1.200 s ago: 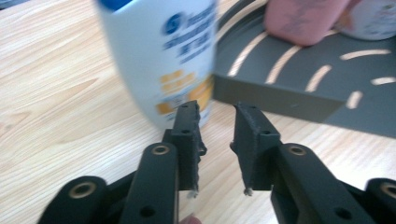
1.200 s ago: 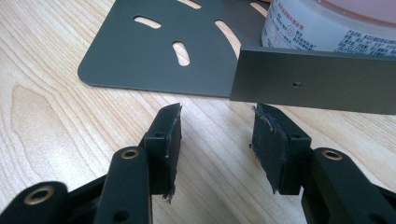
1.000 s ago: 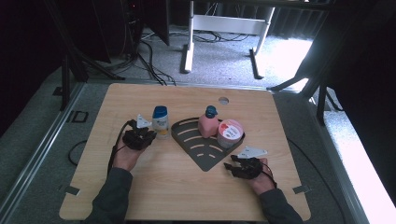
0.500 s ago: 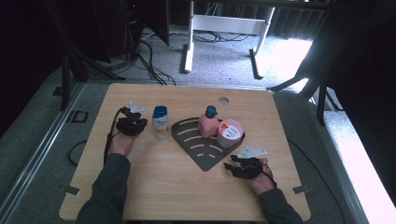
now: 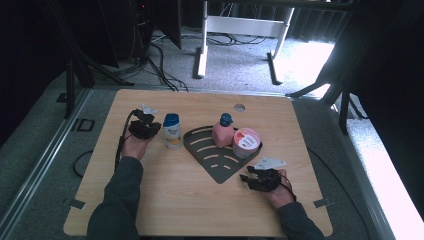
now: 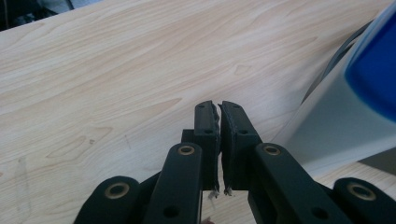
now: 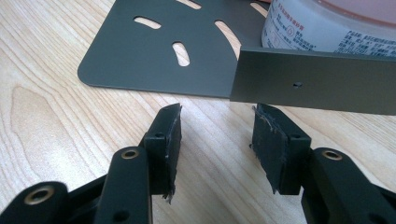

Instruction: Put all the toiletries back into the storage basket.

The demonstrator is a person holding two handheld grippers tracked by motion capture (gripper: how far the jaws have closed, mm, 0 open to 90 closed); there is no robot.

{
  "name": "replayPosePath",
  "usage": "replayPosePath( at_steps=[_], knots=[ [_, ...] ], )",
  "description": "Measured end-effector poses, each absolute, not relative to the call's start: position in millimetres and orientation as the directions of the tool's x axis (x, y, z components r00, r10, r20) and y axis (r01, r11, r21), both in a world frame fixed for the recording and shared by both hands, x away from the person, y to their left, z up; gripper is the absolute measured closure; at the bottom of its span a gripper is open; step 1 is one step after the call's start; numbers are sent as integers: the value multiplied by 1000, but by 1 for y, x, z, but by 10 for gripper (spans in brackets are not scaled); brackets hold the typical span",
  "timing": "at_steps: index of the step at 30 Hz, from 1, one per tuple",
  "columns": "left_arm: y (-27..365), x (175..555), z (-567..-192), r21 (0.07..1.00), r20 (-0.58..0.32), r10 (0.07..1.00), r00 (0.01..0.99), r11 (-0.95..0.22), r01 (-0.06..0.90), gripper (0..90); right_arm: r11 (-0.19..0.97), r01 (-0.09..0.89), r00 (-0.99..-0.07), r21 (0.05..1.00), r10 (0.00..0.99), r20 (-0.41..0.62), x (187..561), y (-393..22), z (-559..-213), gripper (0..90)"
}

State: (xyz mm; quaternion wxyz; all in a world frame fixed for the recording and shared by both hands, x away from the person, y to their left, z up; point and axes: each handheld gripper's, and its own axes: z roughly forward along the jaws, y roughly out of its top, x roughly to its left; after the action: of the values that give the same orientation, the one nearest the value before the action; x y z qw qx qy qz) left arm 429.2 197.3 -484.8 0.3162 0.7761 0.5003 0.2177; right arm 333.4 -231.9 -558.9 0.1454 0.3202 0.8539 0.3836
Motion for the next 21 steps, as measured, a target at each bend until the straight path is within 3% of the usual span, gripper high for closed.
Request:
replayPosePath(
  at_steps=[21],
  knots=[
    [186,415,-488,683,25,874,485,-369,630,850,501,435,-753,748,658,-3,333,-232,-559,518]
  ],
)
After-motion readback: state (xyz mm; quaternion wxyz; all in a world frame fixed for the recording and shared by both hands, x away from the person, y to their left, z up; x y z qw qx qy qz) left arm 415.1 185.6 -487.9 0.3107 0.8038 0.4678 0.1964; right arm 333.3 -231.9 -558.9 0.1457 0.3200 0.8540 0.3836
